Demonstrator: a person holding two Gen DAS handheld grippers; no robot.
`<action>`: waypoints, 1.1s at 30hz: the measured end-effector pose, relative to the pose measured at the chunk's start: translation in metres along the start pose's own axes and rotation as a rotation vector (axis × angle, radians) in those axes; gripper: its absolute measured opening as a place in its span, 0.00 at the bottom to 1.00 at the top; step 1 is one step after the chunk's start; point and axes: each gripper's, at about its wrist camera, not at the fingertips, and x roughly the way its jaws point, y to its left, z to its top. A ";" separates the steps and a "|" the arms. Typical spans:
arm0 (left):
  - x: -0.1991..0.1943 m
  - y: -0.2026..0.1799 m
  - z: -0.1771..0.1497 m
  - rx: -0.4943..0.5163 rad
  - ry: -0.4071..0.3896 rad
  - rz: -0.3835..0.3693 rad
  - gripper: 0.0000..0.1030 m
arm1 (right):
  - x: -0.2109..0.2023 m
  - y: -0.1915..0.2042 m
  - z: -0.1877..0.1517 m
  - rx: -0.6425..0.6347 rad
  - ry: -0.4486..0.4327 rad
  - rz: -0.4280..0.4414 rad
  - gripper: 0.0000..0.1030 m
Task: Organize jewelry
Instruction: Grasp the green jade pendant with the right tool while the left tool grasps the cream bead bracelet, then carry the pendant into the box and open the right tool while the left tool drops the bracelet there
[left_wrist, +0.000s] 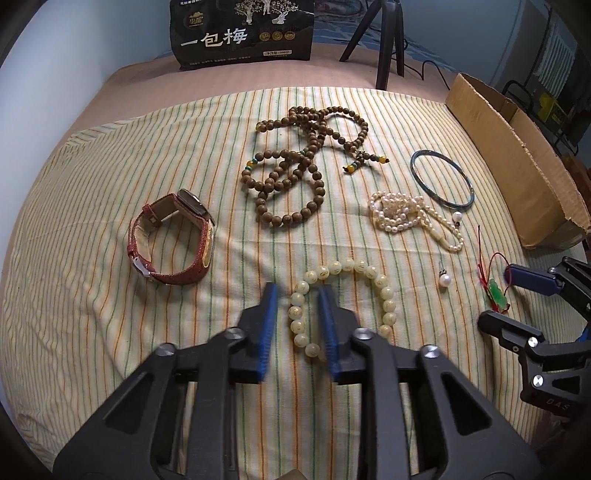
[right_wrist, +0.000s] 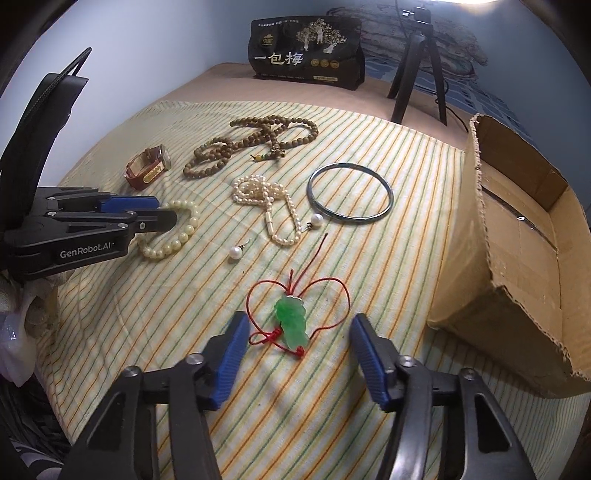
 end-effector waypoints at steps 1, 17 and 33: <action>0.000 -0.001 0.000 0.000 -0.002 -0.004 0.11 | 0.001 0.000 0.000 -0.001 0.001 0.003 0.49; -0.034 -0.007 0.000 0.003 -0.090 -0.029 0.05 | -0.015 -0.003 -0.002 0.049 -0.042 0.070 0.12; -0.091 -0.029 0.010 0.045 -0.230 -0.076 0.05 | -0.072 -0.022 -0.007 0.086 -0.142 0.046 0.12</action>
